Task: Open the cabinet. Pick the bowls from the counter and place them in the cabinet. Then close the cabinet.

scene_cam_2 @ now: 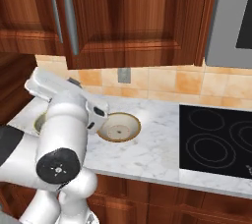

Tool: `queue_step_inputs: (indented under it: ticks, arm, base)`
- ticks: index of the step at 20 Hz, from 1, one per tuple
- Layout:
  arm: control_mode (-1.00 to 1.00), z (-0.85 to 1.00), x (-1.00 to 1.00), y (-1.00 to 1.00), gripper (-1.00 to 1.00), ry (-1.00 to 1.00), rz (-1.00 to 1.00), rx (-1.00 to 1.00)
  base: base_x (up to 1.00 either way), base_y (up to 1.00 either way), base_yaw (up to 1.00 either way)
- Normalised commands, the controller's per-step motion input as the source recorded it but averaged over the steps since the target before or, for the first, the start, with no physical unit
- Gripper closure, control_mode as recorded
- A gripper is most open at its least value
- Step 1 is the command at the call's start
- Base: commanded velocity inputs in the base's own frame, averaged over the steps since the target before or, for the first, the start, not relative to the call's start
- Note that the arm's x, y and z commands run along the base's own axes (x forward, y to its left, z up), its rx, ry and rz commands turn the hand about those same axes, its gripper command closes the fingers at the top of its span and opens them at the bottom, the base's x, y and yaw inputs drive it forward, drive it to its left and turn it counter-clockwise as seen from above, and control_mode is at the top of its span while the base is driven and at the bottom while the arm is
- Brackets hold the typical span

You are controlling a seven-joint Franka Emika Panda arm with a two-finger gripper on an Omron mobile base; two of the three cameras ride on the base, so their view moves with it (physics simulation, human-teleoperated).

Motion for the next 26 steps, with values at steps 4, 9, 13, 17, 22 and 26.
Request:
queue_step_inputs:
  ticks: [4,9,13,17,22,26]
  arm:
    - [-1.0,0.0,-0.27,1.0,-1.0,0.0,-0.18,-0.01]
    - [-1.0,-0.02,-0.06,1.0,-1.0,-0.02,-0.3,0.0]
    - [-1.0,-0.05,0.0,1.0,-1.0,-0.04,-0.37,0.02]
    - [-1.0,-0.08,0.0,0.73,-1.0,-0.07,-0.4,0.03]
    - [-1.0,-0.12,0.0,0.17,-1.0,-0.05,-0.34,0.1]
    - [-1.0,-0.17,0.02,-0.07,-1.0,-0.03,-0.12,0.21]
  base:
    - [0.0,0.0,0.0]
    - [0.0,0.0,0.0]
    - [0.0,0.0,0.0]
    - [0.0,0.0,0.0]
    - [0.0,0.0,0.0]
    - [0.0,0.0,0.0]
